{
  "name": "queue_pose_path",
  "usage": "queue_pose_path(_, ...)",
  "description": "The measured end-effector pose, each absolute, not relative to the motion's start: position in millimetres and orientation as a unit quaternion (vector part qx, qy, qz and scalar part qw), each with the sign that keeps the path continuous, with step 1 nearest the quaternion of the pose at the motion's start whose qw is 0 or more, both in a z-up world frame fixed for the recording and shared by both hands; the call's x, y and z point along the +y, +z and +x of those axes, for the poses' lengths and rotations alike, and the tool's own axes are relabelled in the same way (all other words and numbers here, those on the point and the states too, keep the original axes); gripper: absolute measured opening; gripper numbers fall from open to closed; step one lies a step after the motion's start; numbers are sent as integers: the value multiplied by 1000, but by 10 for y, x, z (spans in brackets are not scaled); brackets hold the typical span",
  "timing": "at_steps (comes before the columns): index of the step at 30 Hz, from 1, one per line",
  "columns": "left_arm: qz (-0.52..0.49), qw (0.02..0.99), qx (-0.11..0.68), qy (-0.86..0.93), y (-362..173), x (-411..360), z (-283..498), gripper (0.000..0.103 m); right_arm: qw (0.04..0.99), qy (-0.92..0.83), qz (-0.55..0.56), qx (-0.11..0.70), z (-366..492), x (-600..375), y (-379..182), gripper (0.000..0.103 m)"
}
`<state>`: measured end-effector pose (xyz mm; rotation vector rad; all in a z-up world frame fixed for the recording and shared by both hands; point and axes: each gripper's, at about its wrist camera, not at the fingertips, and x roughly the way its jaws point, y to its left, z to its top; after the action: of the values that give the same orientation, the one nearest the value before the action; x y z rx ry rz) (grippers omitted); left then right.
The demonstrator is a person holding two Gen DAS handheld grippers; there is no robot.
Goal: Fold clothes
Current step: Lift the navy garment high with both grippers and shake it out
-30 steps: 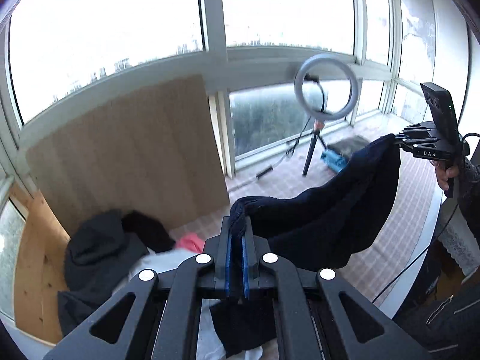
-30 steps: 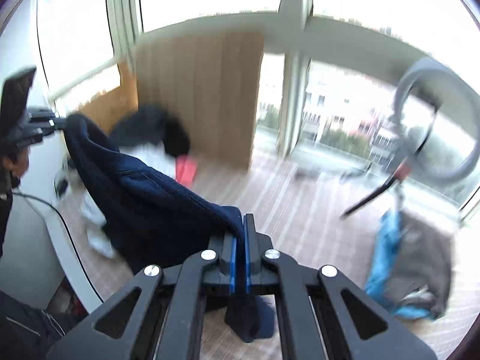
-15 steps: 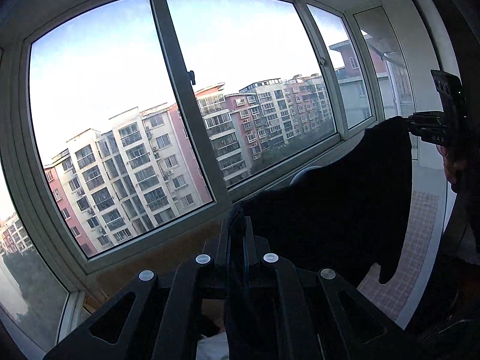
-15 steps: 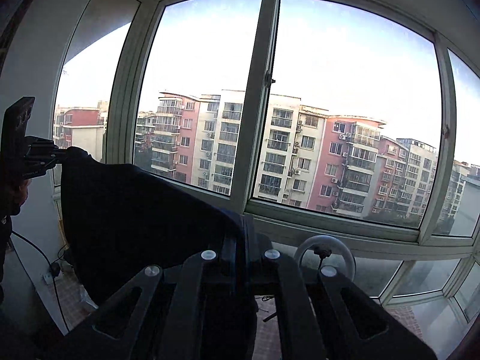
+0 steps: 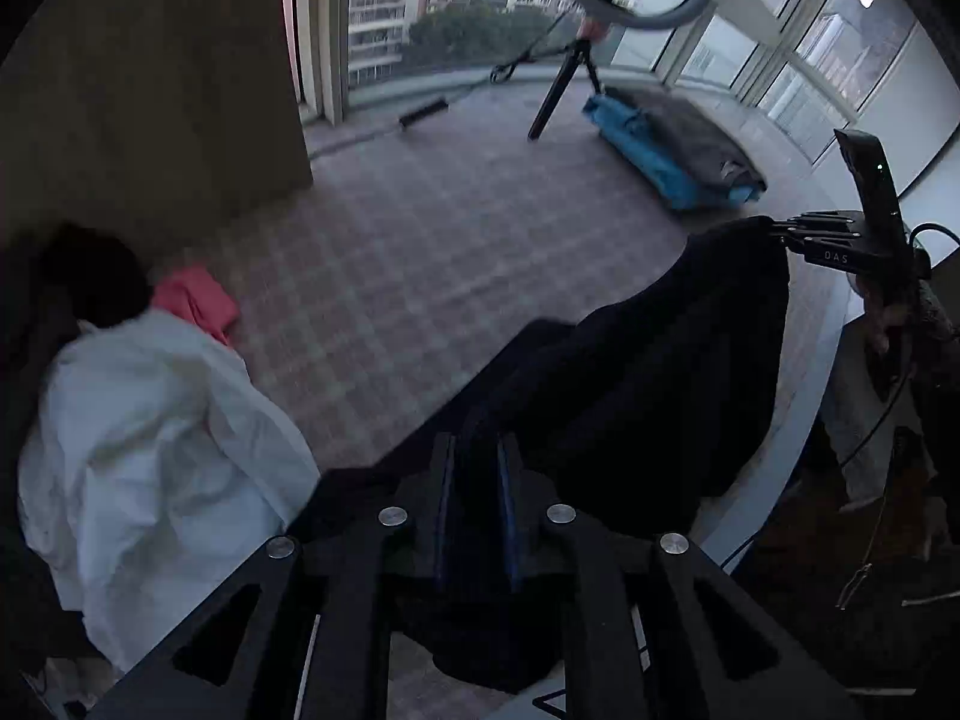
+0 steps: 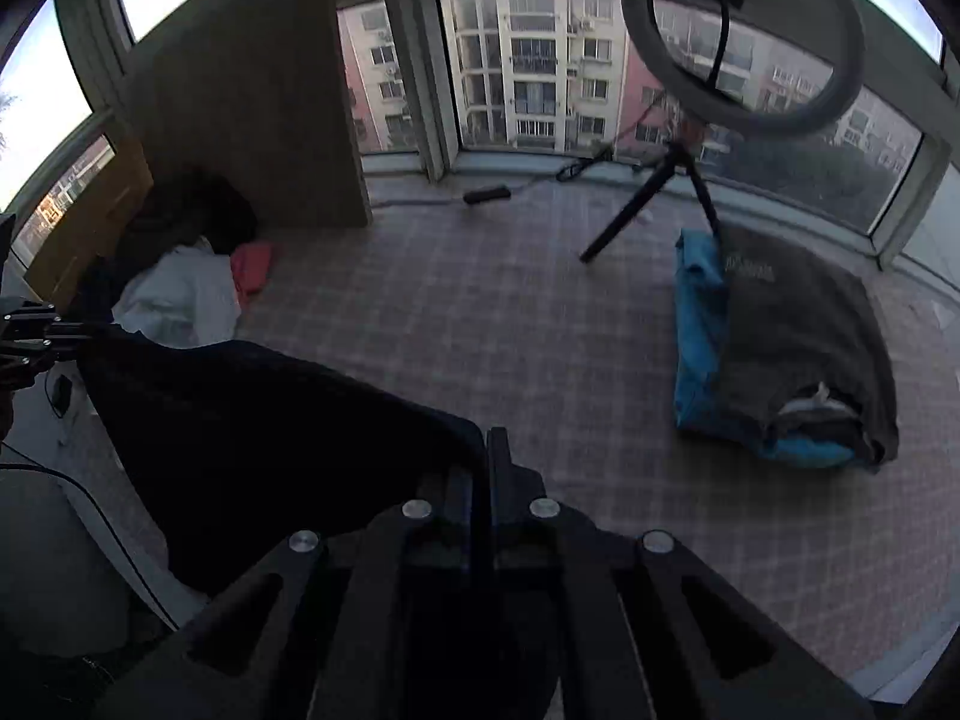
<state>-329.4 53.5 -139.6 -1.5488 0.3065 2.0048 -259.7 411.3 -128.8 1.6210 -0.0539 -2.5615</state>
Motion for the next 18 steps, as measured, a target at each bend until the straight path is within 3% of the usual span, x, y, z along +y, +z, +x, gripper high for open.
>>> queue_pose_path(2,-611,283,121,730,-1866,568,-3199,10,22,-801,599,2,-2481,4252,-2048,4)
queue_pose_path(6,-616,285,116,725,-2008,436,-3128,16,10,-776,631,4,-2324,4407,-2506,5)
queue_pose_path(8,-605,288,124,732,-1888,375,-3171,34,13,-782,623,-2,-2242,4453,-2367,23)
queue_pose_path(11,-592,306,135,733,-1772,473,-3361,43,39,-798,602,-5,-2202,4441,-2119,58)
queue_pose_path(15,-559,314,225,733,-1703,840,-3455,49,69,-802,593,8,-2222,4325,-1966,59)
queue_pose_path(17,-551,323,270,720,-1744,971,-3464,61,85,-800,594,12,-2331,4341,-2012,59)
queue_pose_path(18,-550,329,288,712,-1771,1017,-3468,62,94,-798,596,13,-2393,4358,-2059,59)
